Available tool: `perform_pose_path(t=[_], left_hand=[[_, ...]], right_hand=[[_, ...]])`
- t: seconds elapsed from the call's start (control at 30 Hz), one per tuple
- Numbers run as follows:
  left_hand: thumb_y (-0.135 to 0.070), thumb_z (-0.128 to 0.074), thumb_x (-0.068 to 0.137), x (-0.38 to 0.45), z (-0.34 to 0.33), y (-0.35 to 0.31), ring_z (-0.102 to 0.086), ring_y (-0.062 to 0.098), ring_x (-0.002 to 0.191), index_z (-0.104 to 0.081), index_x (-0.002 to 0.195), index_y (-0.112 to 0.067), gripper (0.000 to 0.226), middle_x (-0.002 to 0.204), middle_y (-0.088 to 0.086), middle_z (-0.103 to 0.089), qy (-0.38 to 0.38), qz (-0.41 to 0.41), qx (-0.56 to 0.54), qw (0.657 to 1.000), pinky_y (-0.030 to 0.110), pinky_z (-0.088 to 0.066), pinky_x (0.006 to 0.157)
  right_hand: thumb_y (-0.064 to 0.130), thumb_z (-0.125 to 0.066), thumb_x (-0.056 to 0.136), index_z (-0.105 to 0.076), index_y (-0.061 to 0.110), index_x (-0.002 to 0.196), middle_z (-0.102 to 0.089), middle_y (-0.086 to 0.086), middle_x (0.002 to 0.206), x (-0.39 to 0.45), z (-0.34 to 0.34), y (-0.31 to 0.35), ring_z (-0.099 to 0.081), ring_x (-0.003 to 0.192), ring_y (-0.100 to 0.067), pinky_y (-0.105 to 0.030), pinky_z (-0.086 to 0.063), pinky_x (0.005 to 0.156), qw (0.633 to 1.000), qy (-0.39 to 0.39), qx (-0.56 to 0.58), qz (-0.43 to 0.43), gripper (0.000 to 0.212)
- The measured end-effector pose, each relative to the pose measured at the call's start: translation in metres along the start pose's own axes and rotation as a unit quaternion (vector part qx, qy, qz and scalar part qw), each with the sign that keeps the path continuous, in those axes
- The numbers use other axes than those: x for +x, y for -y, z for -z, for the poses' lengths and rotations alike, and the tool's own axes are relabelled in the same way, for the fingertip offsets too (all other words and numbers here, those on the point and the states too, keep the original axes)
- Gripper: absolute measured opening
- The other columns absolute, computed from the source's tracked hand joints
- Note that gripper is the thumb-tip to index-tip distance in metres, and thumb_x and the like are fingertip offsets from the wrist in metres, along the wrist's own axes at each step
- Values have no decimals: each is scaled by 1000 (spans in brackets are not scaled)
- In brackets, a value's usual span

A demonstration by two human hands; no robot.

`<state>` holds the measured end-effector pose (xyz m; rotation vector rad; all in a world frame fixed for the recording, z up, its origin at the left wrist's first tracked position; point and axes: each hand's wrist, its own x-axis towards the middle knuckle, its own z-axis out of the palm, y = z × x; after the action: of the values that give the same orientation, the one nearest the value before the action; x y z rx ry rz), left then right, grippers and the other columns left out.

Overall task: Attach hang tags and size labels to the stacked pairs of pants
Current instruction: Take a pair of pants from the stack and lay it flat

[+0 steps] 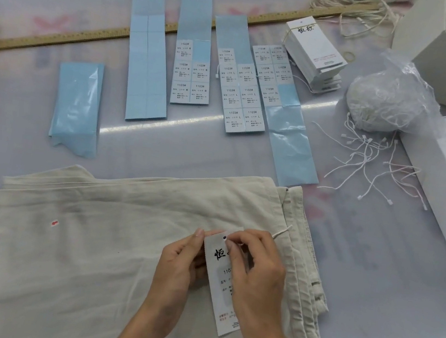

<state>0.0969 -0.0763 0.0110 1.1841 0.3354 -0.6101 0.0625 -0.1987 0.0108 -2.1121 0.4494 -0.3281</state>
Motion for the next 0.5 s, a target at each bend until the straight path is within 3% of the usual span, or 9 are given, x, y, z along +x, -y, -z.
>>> perform_pose_path(t=[0.3,0.5], left_hand=[[-35,-54,97,0,6,-1,-60,40,126,-63,133,0,51,137,28,-60,84,73,-152,982,40,-56,95],[-27,-46,104,-3,7,3,-54,38,134,-57,139,1,46,144,26,-55,128,75,-164,975,42,-53,104]], right_hand=[[4,-75,89,-72,19,93,-60,14,96,-3,-4,-4,-64,97,-11,-37,-55,80,999,-45,13,16,15],[5,-74,89,-71,18,94,-59,13,96,-4,-3,-7,-62,93,-11,-39,-54,79,999,-39,-14,26,14]])
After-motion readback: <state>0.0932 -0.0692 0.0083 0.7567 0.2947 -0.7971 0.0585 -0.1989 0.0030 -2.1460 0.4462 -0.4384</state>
